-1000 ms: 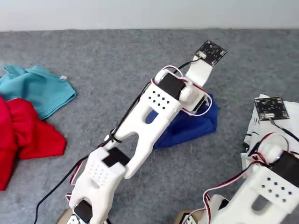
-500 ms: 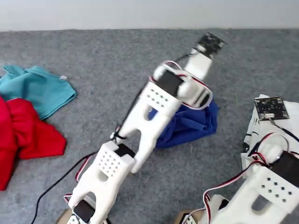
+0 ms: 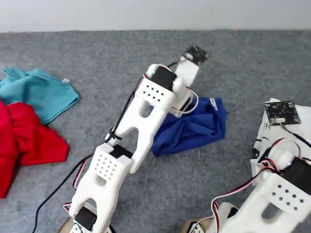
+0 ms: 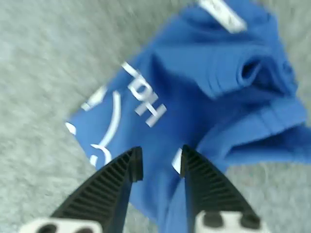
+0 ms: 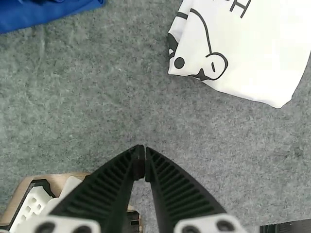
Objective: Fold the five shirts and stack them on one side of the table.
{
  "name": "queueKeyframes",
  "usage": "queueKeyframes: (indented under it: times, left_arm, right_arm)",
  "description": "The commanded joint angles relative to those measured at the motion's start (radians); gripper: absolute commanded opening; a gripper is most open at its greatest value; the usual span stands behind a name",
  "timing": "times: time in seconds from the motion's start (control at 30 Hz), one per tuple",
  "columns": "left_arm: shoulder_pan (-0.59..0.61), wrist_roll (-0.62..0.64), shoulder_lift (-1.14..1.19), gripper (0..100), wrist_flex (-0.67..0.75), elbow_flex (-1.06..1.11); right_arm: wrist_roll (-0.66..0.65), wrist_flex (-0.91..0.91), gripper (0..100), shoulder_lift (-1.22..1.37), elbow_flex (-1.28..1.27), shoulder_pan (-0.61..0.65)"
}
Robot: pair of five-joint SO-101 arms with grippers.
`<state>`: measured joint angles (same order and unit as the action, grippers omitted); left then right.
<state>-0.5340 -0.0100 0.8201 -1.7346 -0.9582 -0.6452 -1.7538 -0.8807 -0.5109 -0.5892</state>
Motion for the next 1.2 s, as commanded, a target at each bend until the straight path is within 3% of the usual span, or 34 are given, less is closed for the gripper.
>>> queueKeyframes:
  times: [0.0, 0.2, 0.3, 0.5, 0.73, 0.83, 0.97, 1.07, 1.17]
  left_arm:
    - [-0.054, -0.012, -0.071, 13, -0.005, 0.081]
    - [-0.236, -0.015, -0.08, 13, -0.017, 0.07]
    - [-0.262, -0.017, -0.075, 13, -0.017, 0.062]
    - [-0.094, 0.0, -0.135, 13, -0.02, 0.044]
    - [0.121, 0.021, -0.442, 13, -0.021, 0.183]
    - [0.157, 0.018, -0.563, 13, -0.02, 0.383]
    - [0.118, -0.035, -0.674, 13, -0.018, 0.625]
    - [0.133, -0.075, -0.736, 10, -0.018, 0.699]
    - [0.224, -0.077, -0.799, 5, -0.02, 0.717]
  right_arm:
    - [-0.008, -0.025, 1.9, -0.021, 0.003, -0.01]
    - [-0.008, -0.025, 1.9, -0.021, 0.003, -0.01]
    - [-0.008, -0.025, 1.9, -0.021, 0.008, -0.01]
    - [-0.008, -0.025, 1.9, -0.021, 0.009, -0.007]
    - [0.0, 0.044, 2.0, -0.01, 0.009, 0.008]
    - [0.002, 0.061, 2.0, -0.01, 0.003, 0.097]
    - [0.026, 0.082, 2.0, -0.008, 0.0, 0.269]
    - [0.132, 0.148, 1.9, -0.007, -0.028, 0.397]
    - [0.21, 0.217, 1.7, 0.03, -0.092, 0.55]
